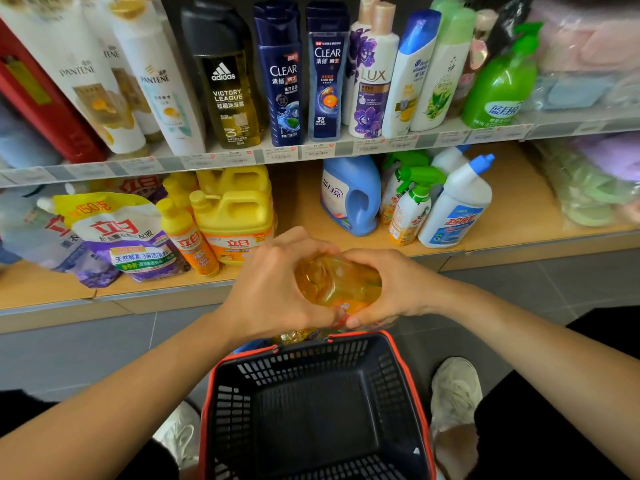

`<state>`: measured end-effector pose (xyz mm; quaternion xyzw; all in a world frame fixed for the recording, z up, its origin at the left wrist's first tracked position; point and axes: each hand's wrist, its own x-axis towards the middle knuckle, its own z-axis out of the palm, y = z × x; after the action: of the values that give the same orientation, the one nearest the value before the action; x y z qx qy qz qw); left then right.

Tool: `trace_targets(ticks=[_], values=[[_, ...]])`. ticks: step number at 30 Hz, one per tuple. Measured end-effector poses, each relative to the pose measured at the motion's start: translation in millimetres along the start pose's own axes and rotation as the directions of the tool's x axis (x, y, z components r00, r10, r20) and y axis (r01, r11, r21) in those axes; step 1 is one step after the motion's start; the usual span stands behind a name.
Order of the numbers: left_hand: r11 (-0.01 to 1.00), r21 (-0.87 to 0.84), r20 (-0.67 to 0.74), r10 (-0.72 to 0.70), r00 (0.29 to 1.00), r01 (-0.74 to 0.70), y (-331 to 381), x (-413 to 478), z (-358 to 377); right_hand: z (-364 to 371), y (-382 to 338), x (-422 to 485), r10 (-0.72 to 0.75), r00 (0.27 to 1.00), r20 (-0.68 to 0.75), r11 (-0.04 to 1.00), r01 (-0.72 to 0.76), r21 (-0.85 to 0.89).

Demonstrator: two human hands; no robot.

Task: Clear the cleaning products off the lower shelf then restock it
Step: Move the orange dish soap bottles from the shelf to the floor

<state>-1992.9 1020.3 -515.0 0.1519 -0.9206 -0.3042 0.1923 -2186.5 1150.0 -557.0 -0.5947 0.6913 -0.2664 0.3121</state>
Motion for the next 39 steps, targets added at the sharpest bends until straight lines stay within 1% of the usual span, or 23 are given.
trace_targets(ticks=[2,6,8,11,12,13,15,16,20,25,30,35,39], values=[[1.000,-0.007,0.013,0.009,1.000,-0.009,0,-1,0,2,-3,0,0.009,1.000,0.000,1.000,-0.009,0.021],[0.997,-0.075,-0.006,0.009,1.000,-0.009,-2,0,-3,1,-5,-1,0.013,1.000,-0.009,0.991,-0.011,0.132],[0.997,-0.077,-0.010,0.018,1.000,-0.019,-1,0,-4,0,-8,0,0.007,1.000,0.003,0.991,-0.007,0.132],[0.996,-0.078,0.027,0.037,0.999,-0.035,0,-1,-3,1,-7,-1,0.012,1.000,0.015,0.992,-0.014,0.128],[0.991,-0.130,0.049,0.027,0.998,-0.021,-2,-1,-4,2,-7,-3,0.018,1.000,0.010,0.988,-0.020,0.150],[0.974,-0.225,0.078,-0.001,0.997,0.019,-3,0,-5,3,-6,-4,0.024,1.000,0.005,0.984,-0.024,0.179],[0.896,-0.421,0.150,-0.087,0.985,0.143,-8,3,-10,6,-6,-8,0.027,1.000,-0.010,0.973,-0.024,0.229],[0.874,-0.450,0.176,-0.113,0.978,0.182,-11,5,-11,7,-6,-9,0.025,0.999,-0.022,0.970,-0.019,0.243],[0.908,-0.372,0.227,-0.113,0.967,0.193,-17,5,-7,8,-7,-11,0.019,0.999,-0.037,0.972,-0.009,0.235],[0.893,-0.406,0.234,-0.104,0.967,0.195,-20,5,2,10,-8,-15,0.009,0.999,-0.031,0.979,-0.003,0.203],[0.876,-0.441,0.167,-0.136,0.977,0.197,-19,6,6,11,-8,-16,0.015,0.999,-0.034,0.974,-0.007,0.226],[0.876,-0.446,0.101,-0.153,0.983,0.182,-16,6,9,11,-7,-14,0.017,0.998,-0.069,0.975,-0.001,0.221],[0.897,-0.400,0.092,-0.164,0.982,0.187,-8,1,11,11,-5,-13,0.015,0.993,-0.117,0.969,0.015,0.245]])
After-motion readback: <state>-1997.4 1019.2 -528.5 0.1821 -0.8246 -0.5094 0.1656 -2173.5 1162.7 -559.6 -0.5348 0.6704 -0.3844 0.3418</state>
